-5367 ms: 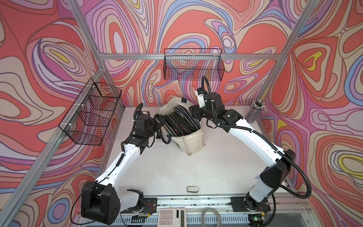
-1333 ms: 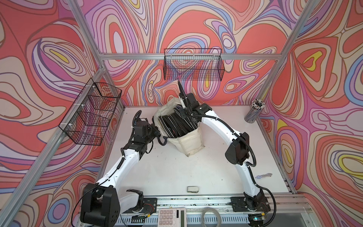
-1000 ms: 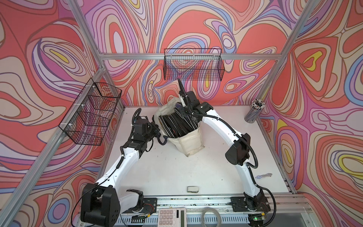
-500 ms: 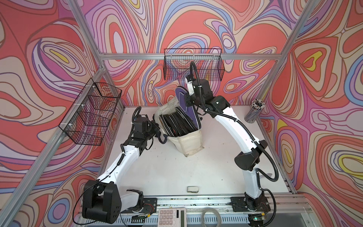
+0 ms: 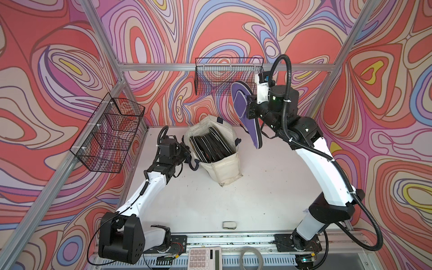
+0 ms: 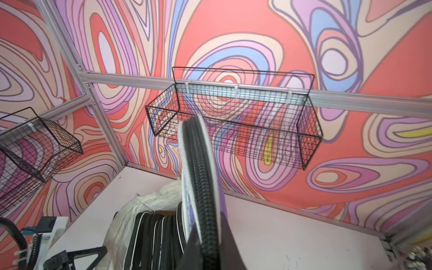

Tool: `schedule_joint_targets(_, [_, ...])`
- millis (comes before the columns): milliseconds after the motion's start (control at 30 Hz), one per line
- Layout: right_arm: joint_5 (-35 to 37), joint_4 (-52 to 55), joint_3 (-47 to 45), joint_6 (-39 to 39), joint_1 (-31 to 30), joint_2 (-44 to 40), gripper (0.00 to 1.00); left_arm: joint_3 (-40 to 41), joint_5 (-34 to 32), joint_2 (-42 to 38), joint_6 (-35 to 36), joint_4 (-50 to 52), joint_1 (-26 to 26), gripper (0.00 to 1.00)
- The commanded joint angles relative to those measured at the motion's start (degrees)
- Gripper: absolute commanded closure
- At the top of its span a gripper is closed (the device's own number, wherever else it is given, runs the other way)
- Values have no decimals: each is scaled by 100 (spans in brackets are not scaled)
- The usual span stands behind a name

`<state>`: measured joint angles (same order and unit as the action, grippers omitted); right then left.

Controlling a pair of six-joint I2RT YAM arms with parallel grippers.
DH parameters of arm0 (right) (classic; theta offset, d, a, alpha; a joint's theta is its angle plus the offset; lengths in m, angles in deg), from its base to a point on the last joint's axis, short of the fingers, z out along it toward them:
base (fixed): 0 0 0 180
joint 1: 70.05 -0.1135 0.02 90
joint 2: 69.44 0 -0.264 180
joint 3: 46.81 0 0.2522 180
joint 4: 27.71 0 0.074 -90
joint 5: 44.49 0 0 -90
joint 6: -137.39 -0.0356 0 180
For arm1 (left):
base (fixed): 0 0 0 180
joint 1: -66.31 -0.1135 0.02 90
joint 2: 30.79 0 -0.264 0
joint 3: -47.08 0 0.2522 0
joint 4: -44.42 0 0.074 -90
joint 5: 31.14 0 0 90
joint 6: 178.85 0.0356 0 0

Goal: Remove the ping pong set from the canvas bag
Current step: Pick up the ping pong set from the canvas bag, then place the ping pong set at the center of the board.

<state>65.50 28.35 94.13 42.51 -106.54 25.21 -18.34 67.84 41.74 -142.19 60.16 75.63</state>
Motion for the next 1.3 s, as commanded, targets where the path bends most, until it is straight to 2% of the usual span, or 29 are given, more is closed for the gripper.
schedule_joint_targets(0, [217, -560, -1030, -327, 409, -459, 100, -136, -171, 49, 78, -222, -71, 100])
schedule_joint_targets(300, [-677, -2401, -3800, -1301, 1684, -1548, 100, -67, -210, -72, 126, -147, -72, 100])
schedule_joint_targets(567, [-2417, -4477, -5685, -2423, 2867, -1518, 100, 19, -238, -159, 141, -92, -80, 100])
schedule_joint_targets(700, [-3116, -5564, -6147, -2973, 3149, -1119, 100, 59, -254, -194, 148, -86, -80, 100])
schedule_joint_targets(833, [-3512, -6629, -6415, -3502, 3183, -611, 100, 48, -278, -211, 166, -66, -88, 100])
schedule_joint_targets(1033, [-3730, -7885, -6618, -4089, 3195, 298, 100, 7, -268, -191, 172, -50, -78, 100])
schedule_joint_targets(1267, [-3631, -8489, -6538, -4281, 3192, 1482, 100, -19, -274, -144, 176, -52, -84, 100])
